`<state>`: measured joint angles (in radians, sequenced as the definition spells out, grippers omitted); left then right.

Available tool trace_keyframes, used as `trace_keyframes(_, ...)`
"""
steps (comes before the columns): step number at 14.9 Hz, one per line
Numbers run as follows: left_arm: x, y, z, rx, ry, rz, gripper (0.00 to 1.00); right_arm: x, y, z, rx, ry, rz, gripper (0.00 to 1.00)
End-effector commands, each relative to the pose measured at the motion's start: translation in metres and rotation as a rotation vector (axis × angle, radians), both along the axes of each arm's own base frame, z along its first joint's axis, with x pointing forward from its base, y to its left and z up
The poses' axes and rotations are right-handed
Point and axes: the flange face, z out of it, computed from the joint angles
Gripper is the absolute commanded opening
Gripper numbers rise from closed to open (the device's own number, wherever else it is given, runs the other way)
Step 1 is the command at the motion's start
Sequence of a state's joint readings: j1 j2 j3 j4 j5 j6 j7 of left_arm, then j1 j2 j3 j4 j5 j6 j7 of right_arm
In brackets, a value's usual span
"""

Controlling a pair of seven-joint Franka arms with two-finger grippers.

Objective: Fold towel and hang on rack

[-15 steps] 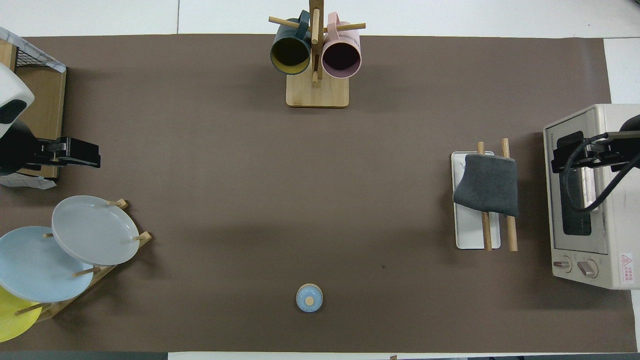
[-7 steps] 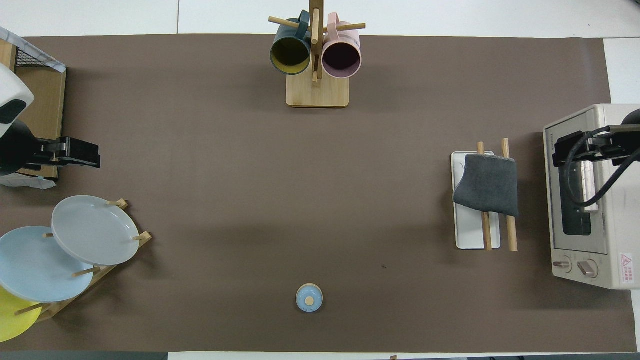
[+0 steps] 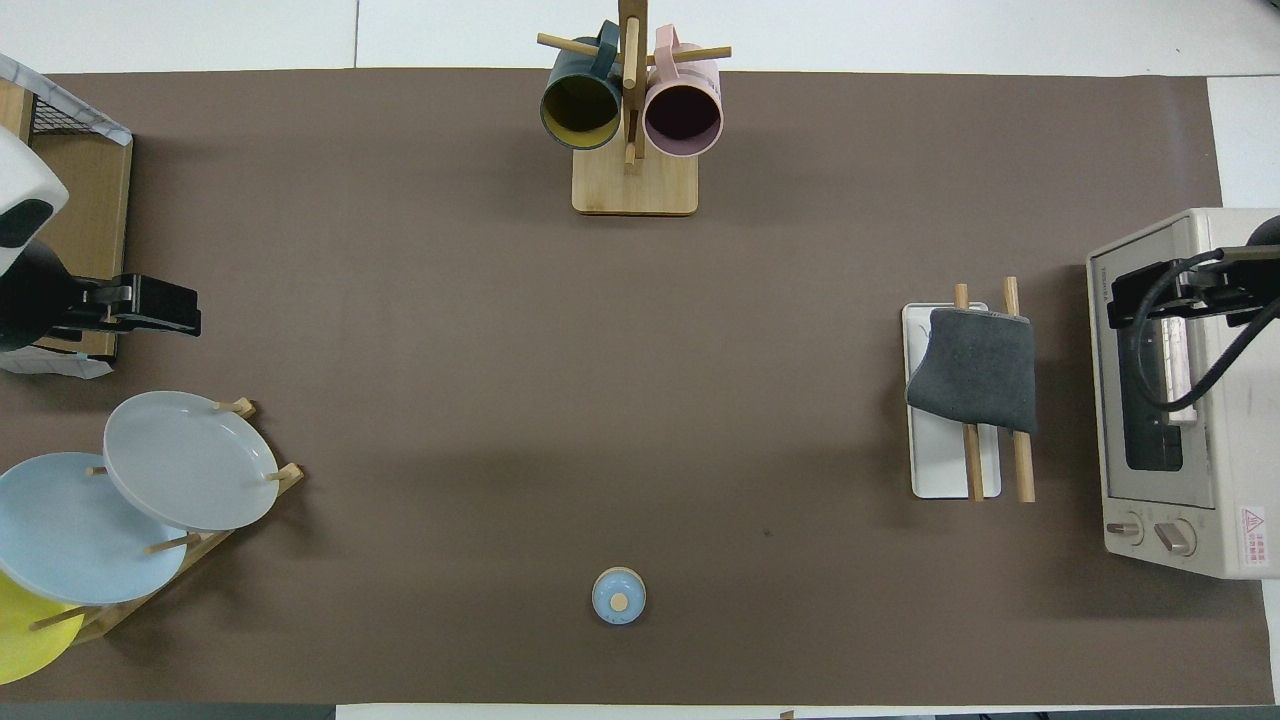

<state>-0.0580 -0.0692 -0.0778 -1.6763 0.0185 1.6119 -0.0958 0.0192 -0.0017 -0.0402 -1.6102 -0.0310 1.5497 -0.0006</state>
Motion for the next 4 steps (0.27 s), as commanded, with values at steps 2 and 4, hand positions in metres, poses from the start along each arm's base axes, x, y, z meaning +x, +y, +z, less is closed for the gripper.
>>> trace_keyframes(2,-0.0044,0.0043,0.0023,0.011,0.005,0.003,1.00,0.0028,-0.0030,0.0005,0.013,-0.009,-0.024,1.00)
trace_keyframes(4,-0.0044,0.0043,0.0023,0.011,0.005,0.003,1.00,0.0020,-0.0030,0.0010,0.013,-0.007,-0.023,1.00)
